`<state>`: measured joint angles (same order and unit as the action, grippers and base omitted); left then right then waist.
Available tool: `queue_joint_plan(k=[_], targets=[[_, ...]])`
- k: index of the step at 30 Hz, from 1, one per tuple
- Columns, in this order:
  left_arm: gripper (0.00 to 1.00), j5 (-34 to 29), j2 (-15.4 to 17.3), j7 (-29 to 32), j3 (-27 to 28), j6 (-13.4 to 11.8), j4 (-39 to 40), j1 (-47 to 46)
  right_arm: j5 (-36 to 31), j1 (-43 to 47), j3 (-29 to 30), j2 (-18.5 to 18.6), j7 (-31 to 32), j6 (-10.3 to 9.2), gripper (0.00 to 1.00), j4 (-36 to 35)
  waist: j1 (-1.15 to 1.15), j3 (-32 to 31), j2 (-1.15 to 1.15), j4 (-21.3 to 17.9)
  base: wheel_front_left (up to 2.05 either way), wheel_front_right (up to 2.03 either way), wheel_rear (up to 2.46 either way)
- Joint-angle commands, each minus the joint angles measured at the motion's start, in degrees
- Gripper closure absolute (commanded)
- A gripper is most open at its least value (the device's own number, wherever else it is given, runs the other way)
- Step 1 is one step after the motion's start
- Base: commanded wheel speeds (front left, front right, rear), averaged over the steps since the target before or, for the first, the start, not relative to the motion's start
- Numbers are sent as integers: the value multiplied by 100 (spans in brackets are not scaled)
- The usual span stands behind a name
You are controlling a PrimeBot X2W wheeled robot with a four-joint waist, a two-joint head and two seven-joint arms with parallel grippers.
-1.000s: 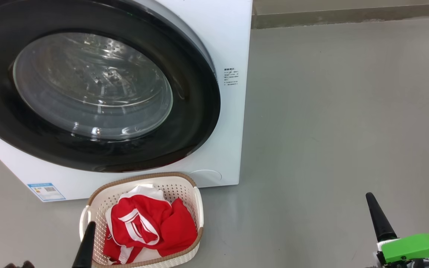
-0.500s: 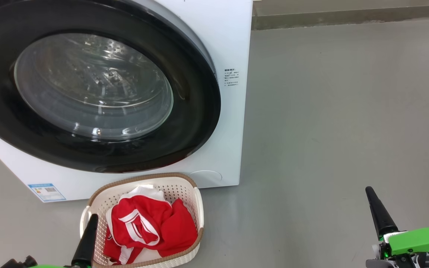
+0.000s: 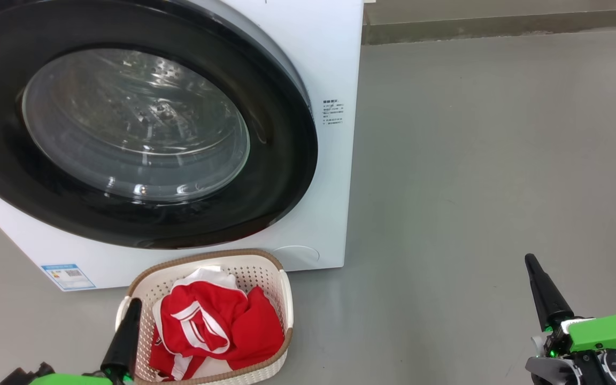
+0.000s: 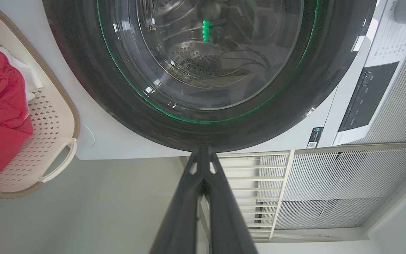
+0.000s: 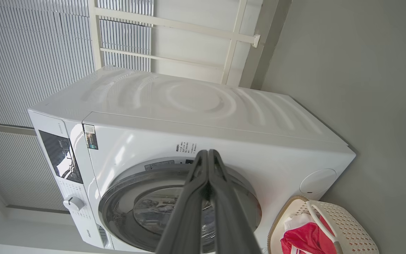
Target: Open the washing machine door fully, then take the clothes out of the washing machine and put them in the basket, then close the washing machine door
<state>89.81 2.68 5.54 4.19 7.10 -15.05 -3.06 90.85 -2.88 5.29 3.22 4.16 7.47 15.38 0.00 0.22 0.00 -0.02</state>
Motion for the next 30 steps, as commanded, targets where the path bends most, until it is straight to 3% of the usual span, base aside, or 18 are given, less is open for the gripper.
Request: queue_joint_plan(k=[1,30], targets=[[100,124,39,51,214,38,108,-287,154,-286,-63,93,53,2,100,-147,0,-1,0,1,0,0,0],[100,239,27,91,229,39,102,-312,236,-319,-3,57,132,2,100,-142,0,-4,0,2,0,0,0]])
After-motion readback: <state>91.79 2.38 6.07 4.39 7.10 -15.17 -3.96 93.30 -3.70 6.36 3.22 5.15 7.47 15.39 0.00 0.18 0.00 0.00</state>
